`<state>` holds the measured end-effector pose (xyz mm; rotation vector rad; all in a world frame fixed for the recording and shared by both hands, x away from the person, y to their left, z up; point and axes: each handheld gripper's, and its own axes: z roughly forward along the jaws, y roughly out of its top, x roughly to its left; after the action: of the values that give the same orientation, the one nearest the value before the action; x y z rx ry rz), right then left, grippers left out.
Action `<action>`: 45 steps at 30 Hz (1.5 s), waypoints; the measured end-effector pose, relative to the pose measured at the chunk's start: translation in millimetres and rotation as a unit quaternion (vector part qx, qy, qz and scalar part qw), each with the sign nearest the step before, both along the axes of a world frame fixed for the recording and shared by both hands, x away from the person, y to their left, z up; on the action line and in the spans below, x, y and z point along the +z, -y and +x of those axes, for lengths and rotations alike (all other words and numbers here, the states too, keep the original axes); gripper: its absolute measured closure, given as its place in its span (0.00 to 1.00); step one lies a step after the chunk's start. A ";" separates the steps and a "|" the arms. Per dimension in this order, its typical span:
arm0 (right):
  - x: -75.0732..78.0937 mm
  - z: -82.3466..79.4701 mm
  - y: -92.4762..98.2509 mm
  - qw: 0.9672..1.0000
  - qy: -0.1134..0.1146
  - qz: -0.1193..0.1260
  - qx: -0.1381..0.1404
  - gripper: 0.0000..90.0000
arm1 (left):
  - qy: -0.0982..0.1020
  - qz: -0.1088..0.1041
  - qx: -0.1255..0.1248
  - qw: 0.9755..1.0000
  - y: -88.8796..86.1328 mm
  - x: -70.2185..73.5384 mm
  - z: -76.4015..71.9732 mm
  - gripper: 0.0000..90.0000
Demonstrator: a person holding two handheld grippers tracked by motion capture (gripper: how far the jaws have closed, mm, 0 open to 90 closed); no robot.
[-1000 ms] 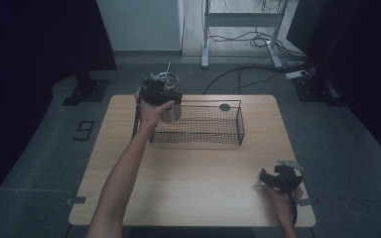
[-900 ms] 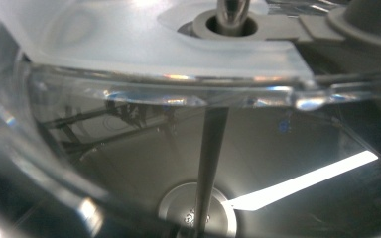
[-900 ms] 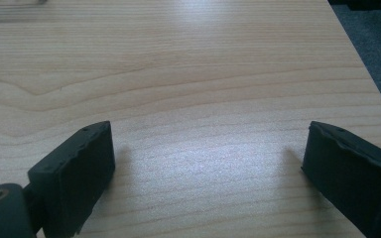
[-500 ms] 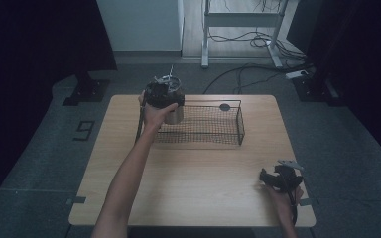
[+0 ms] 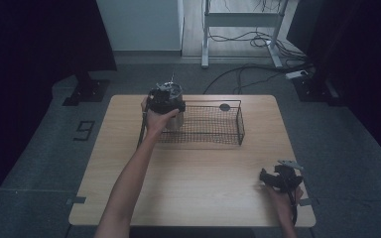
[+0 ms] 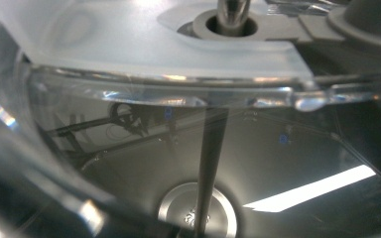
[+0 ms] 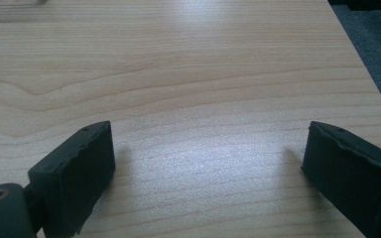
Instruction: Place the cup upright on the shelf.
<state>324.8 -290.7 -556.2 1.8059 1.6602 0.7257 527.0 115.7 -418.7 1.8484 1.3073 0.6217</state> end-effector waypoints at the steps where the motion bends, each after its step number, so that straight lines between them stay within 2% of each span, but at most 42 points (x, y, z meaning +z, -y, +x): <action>1: 0.0 0.0 0.0 1.000 0.000 0.000 0.000 0.07 | 0.001 -0.001 0.001 1.000 -0.3 -2.2 0.1 0.05; 9: 0.0 0.0 0.1 1.000 0.000 0.000 0.000 0.07 | -0.006 -0.004 0.006 1.000 -1.4 -15.2 2.0 0.05; 30: 0.0 0.0 0.0 1.000 0.000 0.000 0.000 0.07 | -0.027 0.007 0.012 1.000 2.5 -45.8 1.4 0.05; 36: 0.0 0.0 0.0 1.000 0.000 0.000 0.000 0.07 | -0.023 0.003 0.021 1.000 3.0 -50.0 -0.3 0.05; 43: 0.0 0.0 0.1 1.000 0.000 0.000 0.000 0.07 | -0.016 0.010 0.012 1.000 7.1 -52.7 -3.9 0.05; 45: 0.0 0.0 0.1 1.000 0.000 0.000 0.000 0.07 | -0.009 0.020 0.004 1.000 9.4 -54.2 -6.2 0.05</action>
<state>324.8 -290.8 -556.2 1.8049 1.6603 0.7256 520.9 106.3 -472.9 1.8859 1.3238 0.6401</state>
